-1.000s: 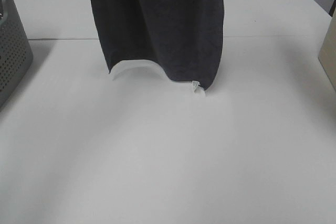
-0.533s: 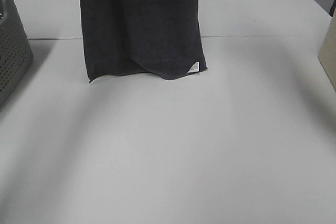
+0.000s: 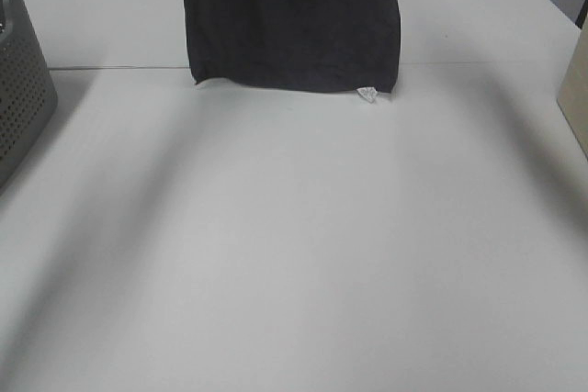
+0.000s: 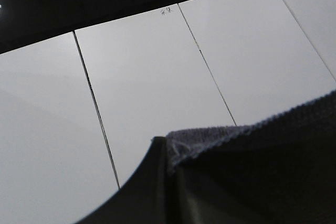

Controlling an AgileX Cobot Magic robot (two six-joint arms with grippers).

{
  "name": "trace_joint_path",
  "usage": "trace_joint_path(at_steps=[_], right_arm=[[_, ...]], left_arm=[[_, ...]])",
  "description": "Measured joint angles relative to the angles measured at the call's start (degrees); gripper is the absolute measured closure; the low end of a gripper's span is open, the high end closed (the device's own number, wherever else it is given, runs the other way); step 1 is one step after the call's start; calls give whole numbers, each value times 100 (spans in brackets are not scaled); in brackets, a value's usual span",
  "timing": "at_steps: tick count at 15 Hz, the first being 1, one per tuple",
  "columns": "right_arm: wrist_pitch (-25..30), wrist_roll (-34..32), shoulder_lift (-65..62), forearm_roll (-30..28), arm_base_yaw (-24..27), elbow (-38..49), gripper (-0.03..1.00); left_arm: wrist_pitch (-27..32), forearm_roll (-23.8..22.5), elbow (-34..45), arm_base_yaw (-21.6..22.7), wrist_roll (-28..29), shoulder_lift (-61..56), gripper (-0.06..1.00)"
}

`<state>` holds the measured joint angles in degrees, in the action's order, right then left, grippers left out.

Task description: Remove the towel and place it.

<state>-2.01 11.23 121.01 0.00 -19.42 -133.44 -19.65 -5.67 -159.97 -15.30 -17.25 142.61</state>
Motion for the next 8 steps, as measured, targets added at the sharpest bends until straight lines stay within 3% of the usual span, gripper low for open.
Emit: trace_joint_path(at_steps=[3,5,7,8], right_arm=[[355,-6,6,0,0,-34,96],[1094,-52,6,97,0,-40,96],[2366,-57,0,413,0,-40,96],[3083,-63,-40,561,0,-40,96]], left_arm=[[533,-212,-143,11,166,40,94],[1381,-229,-143,-23,172,40,94],[3123,-246,-143,-138,120,-6,94],[4337,-201,-143,-189,57,-86,94]])
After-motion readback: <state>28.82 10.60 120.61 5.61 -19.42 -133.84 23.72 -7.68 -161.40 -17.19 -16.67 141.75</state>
